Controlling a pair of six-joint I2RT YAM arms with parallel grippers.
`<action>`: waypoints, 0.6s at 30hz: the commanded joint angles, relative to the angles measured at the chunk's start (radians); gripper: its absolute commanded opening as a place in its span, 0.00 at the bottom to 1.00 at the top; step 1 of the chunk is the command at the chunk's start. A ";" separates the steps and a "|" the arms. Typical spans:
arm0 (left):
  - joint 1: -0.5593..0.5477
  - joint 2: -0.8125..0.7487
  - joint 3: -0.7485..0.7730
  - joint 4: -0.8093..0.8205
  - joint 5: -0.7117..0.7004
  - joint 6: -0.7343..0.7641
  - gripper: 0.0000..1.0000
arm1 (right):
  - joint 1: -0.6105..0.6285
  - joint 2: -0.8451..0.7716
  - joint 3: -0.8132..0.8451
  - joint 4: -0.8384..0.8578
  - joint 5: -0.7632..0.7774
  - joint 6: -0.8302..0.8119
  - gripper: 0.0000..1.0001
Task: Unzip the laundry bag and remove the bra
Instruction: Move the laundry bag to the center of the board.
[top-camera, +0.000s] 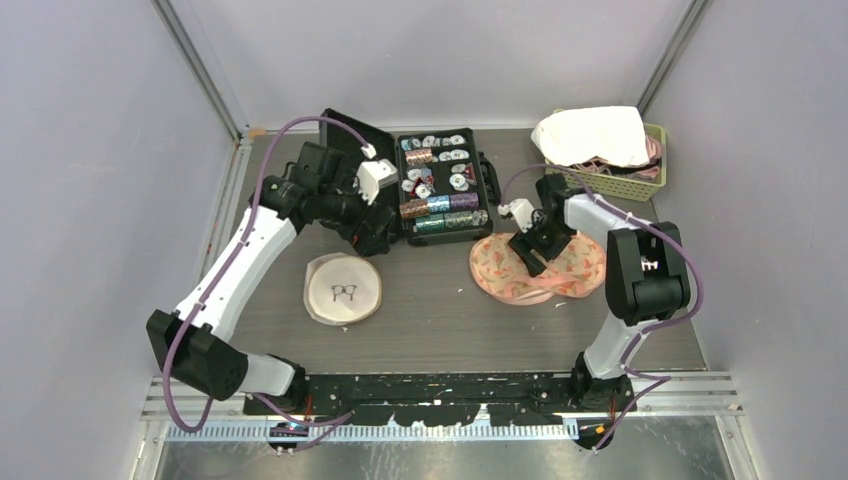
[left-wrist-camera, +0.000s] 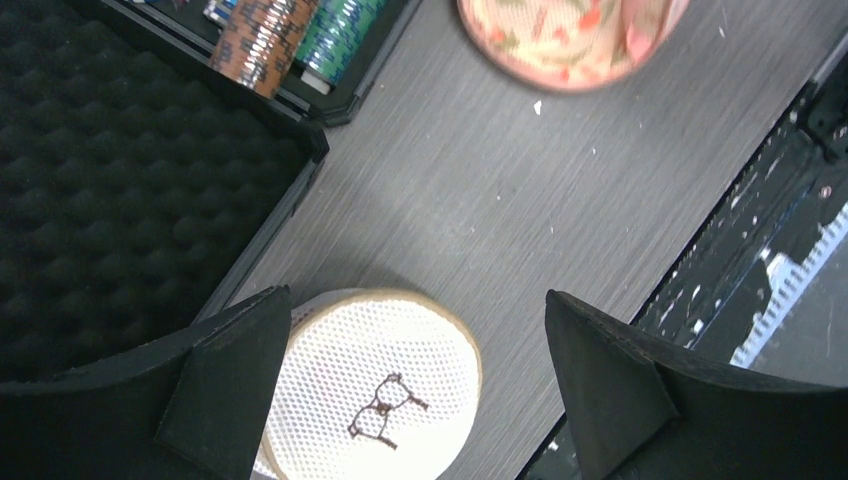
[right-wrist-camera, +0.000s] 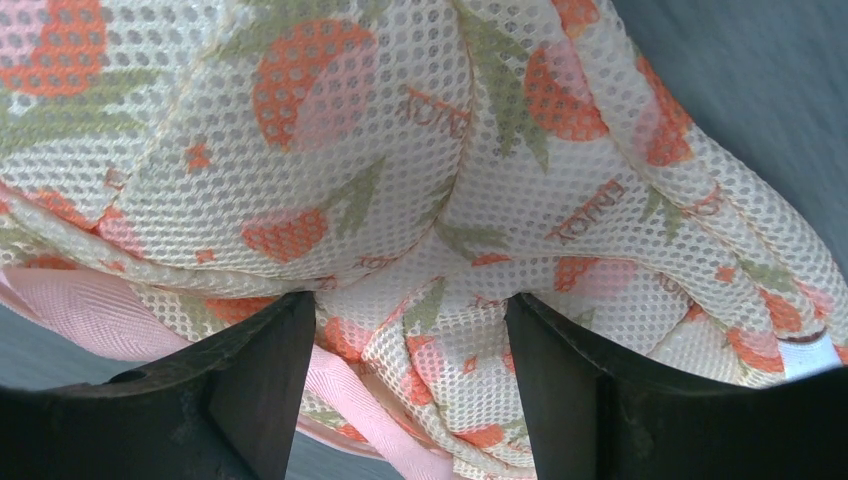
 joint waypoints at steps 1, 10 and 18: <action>0.013 -0.089 -0.044 -0.173 0.079 0.208 1.00 | -0.099 0.056 0.068 -0.020 0.035 -0.096 0.74; 0.066 -0.202 -0.240 -0.350 -0.042 0.534 0.98 | -0.208 0.166 0.244 -0.052 0.048 -0.143 0.74; 0.086 -0.188 -0.398 -0.280 -0.238 0.746 0.95 | -0.274 0.193 0.377 -0.160 -0.051 -0.123 0.75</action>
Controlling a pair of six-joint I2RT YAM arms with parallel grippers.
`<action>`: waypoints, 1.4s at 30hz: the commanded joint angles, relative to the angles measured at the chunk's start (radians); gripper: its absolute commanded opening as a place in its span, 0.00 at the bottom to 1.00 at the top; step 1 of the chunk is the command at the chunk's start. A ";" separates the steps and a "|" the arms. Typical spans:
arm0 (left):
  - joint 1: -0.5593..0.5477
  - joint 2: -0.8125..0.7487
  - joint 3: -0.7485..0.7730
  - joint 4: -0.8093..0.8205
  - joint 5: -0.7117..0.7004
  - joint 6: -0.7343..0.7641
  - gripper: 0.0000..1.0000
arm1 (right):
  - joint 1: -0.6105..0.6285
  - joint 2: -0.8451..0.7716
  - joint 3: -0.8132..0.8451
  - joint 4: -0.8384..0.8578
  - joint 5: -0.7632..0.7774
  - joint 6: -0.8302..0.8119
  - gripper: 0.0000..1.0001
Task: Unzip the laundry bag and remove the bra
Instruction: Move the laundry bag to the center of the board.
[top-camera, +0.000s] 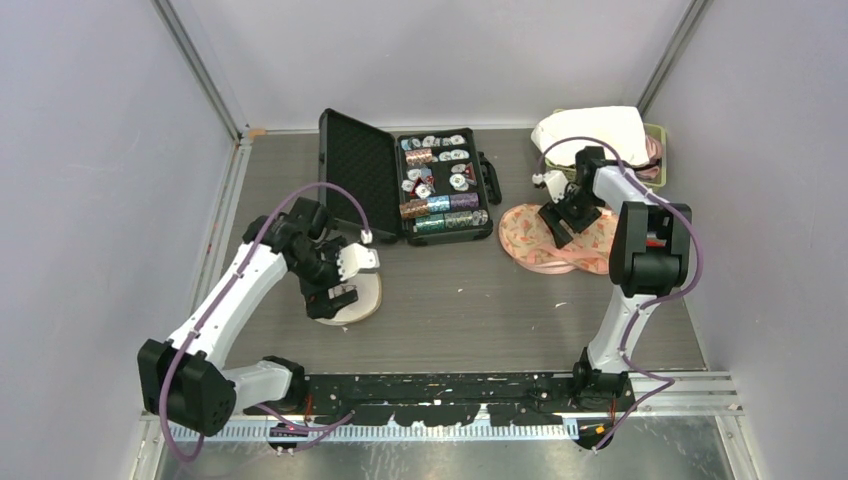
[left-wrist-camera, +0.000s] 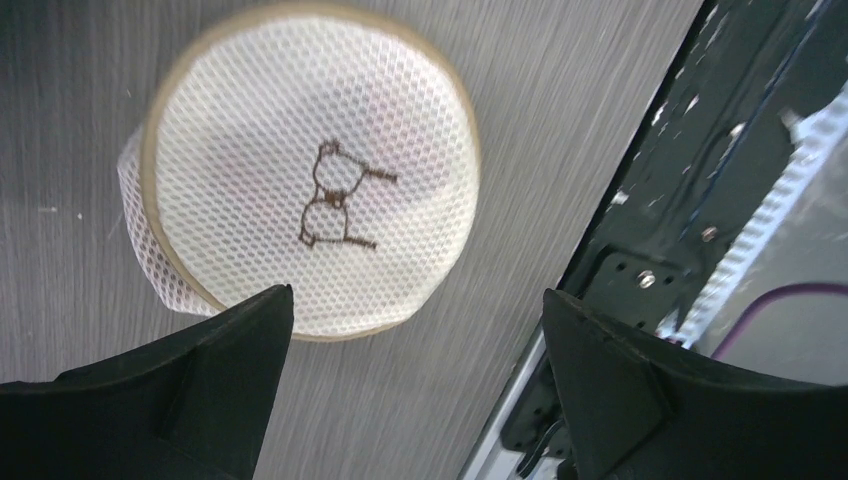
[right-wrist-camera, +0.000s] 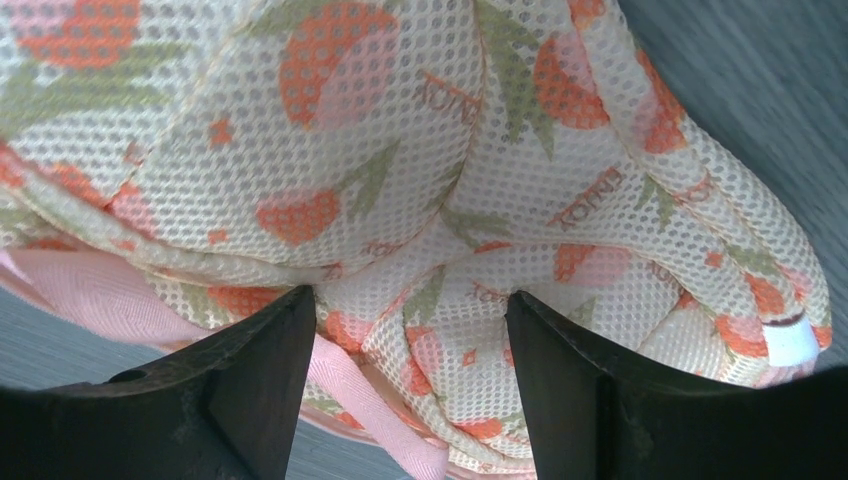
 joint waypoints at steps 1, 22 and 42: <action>0.008 0.016 -0.080 0.035 -0.137 0.186 0.94 | -0.025 -0.025 0.079 -0.087 -0.078 -0.007 0.75; -0.077 0.241 -0.234 0.353 0.034 0.327 0.79 | -0.027 -0.339 0.067 -0.233 -0.331 0.062 0.81; -0.467 0.485 0.031 0.548 0.185 -0.180 0.69 | -0.026 -0.557 -0.124 -0.256 -0.411 0.083 0.82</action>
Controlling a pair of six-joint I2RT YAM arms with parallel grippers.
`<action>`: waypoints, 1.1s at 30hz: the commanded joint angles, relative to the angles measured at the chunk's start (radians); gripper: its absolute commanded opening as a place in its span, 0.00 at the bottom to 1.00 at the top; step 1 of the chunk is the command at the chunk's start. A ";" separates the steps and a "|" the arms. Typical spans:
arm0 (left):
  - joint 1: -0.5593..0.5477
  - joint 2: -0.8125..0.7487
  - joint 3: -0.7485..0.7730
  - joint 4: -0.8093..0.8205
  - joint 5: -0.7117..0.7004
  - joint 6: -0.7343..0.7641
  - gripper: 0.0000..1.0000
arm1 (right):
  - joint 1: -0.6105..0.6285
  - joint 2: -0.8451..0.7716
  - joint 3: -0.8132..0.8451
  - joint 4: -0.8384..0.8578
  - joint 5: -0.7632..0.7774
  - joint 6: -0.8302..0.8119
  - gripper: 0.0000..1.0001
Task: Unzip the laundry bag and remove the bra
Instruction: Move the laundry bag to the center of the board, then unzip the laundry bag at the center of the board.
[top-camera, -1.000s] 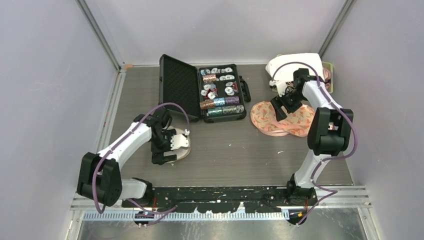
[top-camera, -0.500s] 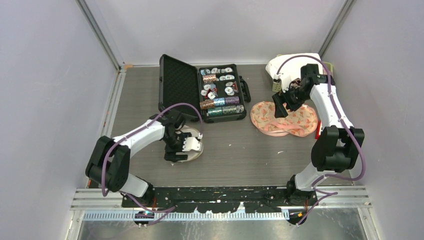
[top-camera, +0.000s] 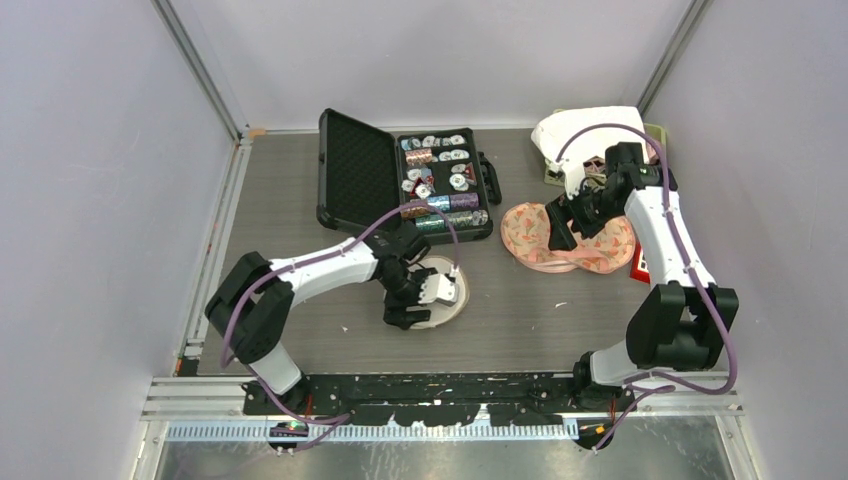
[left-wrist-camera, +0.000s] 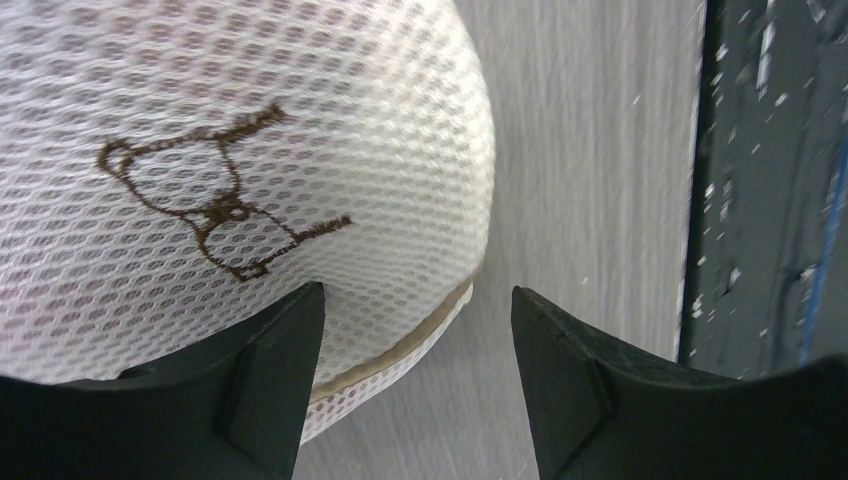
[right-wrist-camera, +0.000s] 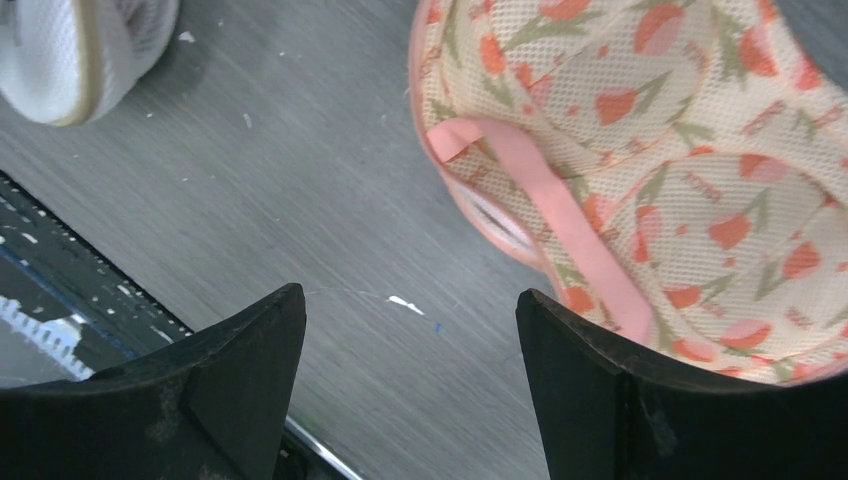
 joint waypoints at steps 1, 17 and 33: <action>-0.004 0.037 0.071 0.063 0.062 -0.147 0.69 | 0.003 -0.089 -0.055 -0.003 -0.073 0.025 0.82; 0.044 -0.530 -0.177 0.254 -0.013 -0.330 1.00 | 0.292 -0.451 -0.375 0.243 -0.177 -0.058 0.82; 0.158 -0.744 -0.191 0.048 -0.195 -0.492 1.00 | 0.821 -0.466 -0.765 0.828 0.097 -0.407 0.82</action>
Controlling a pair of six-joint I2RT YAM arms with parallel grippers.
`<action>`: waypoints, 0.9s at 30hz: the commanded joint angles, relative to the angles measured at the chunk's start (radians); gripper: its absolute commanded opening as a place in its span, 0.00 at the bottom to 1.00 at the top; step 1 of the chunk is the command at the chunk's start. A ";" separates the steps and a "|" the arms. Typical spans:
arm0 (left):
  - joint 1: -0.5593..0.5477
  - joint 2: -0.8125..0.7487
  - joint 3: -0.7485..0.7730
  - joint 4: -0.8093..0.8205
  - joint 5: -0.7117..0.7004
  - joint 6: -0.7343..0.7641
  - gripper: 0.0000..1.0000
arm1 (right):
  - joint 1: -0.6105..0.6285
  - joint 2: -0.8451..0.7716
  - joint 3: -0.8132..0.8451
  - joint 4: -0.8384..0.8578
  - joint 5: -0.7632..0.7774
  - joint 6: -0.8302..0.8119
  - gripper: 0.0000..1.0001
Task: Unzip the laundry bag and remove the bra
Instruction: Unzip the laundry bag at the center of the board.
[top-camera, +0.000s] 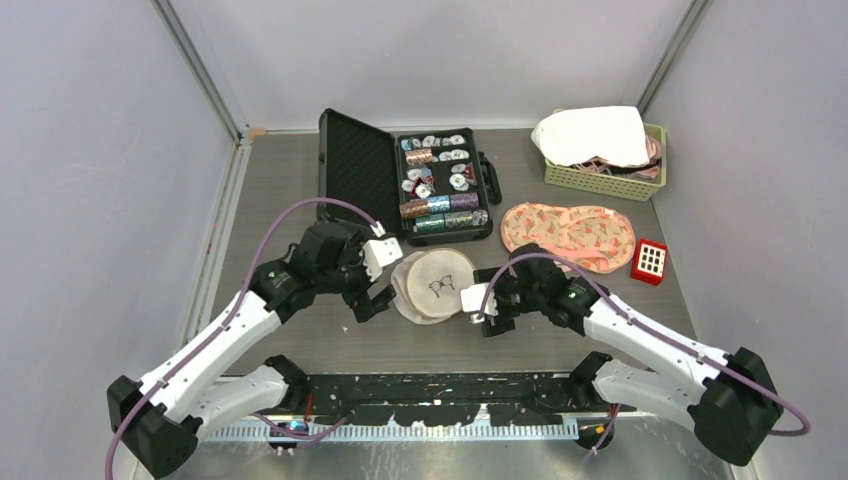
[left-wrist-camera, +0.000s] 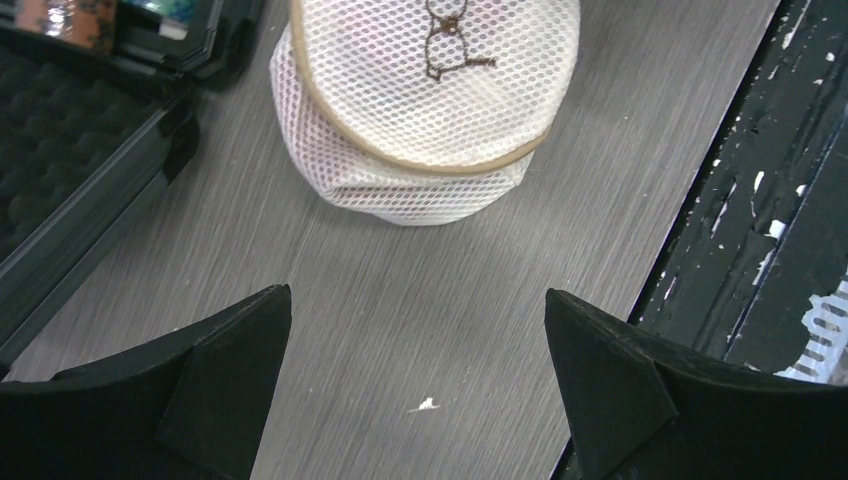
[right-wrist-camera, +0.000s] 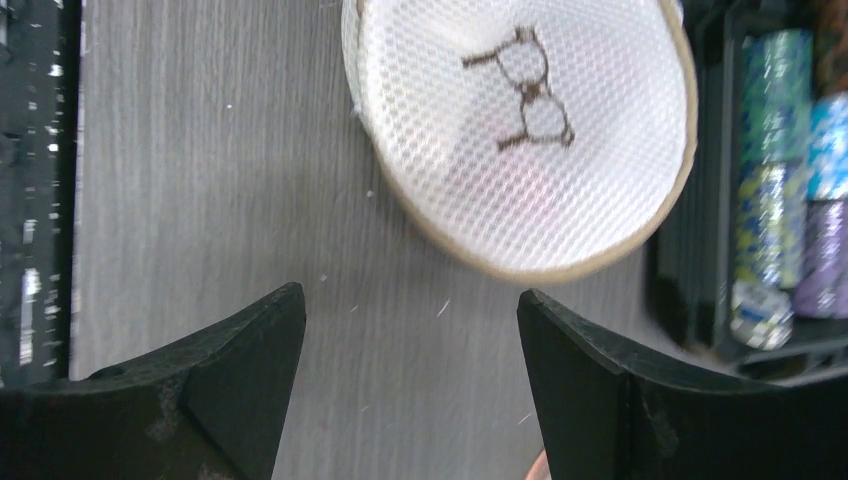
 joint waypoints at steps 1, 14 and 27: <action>0.007 -0.069 0.007 -0.052 -0.072 -0.033 1.00 | 0.072 0.065 -0.044 0.216 0.078 -0.167 0.82; 0.023 -0.112 -0.049 0.008 -0.074 -0.075 1.00 | 0.180 0.255 -0.031 0.373 0.194 -0.217 0.66; 0.023 -0.110 -0.070 0.040 0.040 0.094 1.00 | 0.184 0.174 0.159 0.156 0.168 -0.021 0.01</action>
